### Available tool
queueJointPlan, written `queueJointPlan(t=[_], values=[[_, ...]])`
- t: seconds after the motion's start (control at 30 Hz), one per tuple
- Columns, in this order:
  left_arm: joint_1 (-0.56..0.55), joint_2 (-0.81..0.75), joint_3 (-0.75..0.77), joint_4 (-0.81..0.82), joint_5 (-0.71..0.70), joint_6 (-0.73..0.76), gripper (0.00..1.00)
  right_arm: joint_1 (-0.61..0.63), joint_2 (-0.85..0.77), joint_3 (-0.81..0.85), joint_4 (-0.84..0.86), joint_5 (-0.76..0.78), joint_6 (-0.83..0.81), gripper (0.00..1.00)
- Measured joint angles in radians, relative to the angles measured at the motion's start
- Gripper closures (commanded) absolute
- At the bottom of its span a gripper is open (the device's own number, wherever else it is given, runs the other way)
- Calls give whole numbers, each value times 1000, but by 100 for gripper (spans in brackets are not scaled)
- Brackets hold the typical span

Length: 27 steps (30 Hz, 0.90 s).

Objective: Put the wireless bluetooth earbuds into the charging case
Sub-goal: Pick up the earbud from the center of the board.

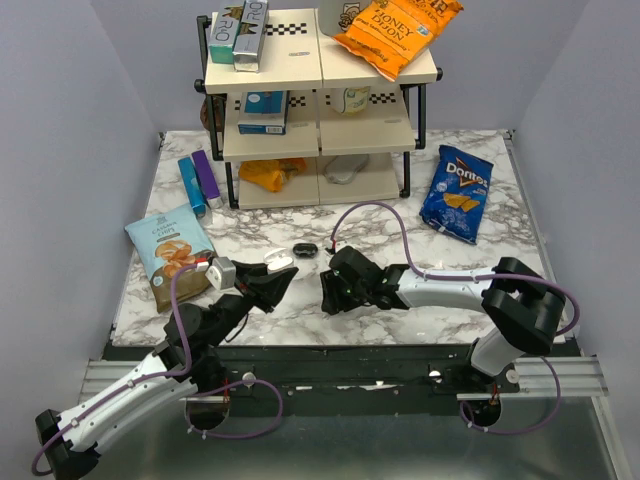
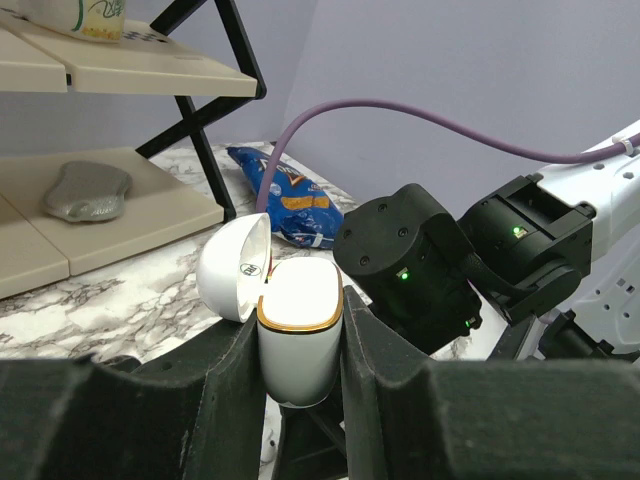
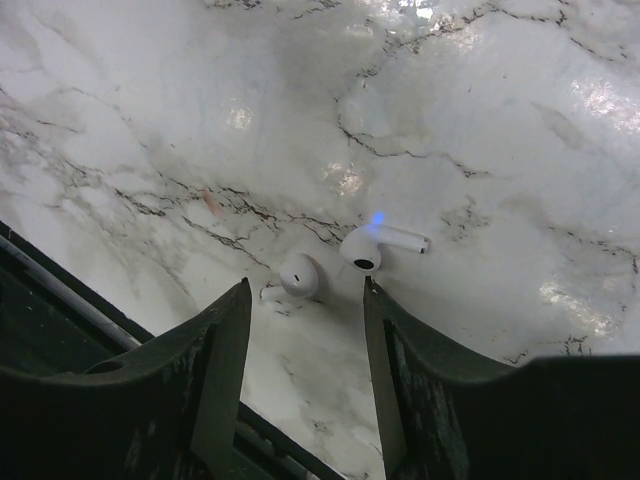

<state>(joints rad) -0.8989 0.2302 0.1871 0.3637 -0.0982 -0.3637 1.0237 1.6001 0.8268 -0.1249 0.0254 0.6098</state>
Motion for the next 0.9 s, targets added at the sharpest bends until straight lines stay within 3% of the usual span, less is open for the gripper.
queueJointPlan(t=[0.27,0.9], values=[[-5,3,0,-5,0,0,100,5,30,10,2,3,-6,43],[-17,3,0,-8,-8,0,100,39,51,28,-4,27,-55,57]])
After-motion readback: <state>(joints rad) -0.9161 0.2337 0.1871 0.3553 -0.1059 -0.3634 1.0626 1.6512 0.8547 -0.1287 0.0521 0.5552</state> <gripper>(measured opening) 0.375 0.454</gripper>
